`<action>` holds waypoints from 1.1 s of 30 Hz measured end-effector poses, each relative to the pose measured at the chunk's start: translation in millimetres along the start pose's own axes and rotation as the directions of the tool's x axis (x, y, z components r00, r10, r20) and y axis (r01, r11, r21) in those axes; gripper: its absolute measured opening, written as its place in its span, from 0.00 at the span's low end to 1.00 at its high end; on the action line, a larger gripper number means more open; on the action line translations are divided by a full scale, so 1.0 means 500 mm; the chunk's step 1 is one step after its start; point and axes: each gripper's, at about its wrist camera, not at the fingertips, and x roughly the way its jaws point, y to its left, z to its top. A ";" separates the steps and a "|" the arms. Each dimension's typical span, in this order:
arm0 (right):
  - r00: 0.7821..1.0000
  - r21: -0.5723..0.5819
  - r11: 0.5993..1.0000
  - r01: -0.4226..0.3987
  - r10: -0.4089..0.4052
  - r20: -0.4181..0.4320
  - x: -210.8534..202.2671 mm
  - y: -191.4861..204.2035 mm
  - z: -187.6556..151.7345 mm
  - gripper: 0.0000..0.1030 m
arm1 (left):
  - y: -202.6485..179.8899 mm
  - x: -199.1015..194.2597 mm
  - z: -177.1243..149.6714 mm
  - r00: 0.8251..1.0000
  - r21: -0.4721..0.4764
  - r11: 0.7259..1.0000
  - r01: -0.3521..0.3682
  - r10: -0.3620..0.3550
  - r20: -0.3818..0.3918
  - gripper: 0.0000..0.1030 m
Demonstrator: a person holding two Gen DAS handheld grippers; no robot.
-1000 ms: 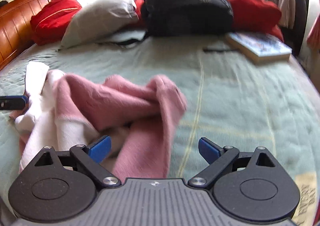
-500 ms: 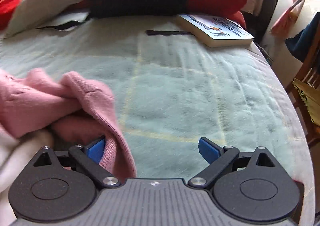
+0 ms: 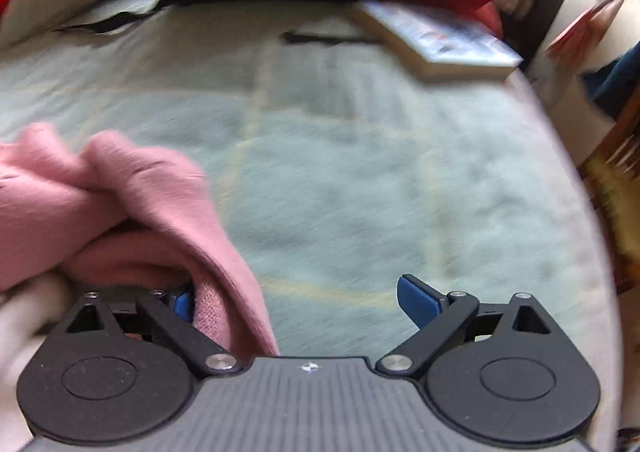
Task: Fold clothes
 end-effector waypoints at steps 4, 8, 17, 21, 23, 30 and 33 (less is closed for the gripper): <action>0.985 0.005 0.987 0.163 -0.163 0.050 0.012 -0.040 0.032 0.95 | 0.015 -0.005 -0.003 1.000 -0.022 1.000 -0.006 0.006 0.001 0.87; 0.940 0.036 0.943 0.331 -0.333 0.072 0.041 -0.088 0.065 0.95 | 0.018 -0.007 -0.005 1.000 -0.027 1.000 -0.005 0.005 0.002 0.87; 0.976 -0.003 0.986 0.167 -0.165 0.141 -0.048 -0.039 0.019 0.94 | 0.016 -0.004 -0.012 1.000 -0.026 1.000 -0.015 0.015 -0.010 0.87; 0.977 -0.050 0.998 0.031 -0.019 0.211 -0.121 -0.003 -0.015 0.99 | 0.005 -0.006 -0.018 1.000 -0.017 1.000 -0.012 0.012 -0.009 0.87; 0.976 -0.071 0.997 -0.013 0.028 0.217 -0.136 0.015 -0.031 1.00 | 0.000 -0.006 -0.021 1.000 -0.014 1.000 -0.007 0.006 -0.012 0.87; 0.997 0.123 0.992 -0.034 0.025 0.072 -0.039 -0.030 -0.023 1.00 | -0.017 -0.024 -0.041 1.000 0.011 1.000 -0.005 0.006 -0.013 0.87; 0.994 0.294 0.950 -0.102 0.106 0.003 0.013 -0.060 -0.020 1.00 | -0.018 -0.030 -0.047 1.000 0.006 1.000 -0.006 0.006 -0.009 0.87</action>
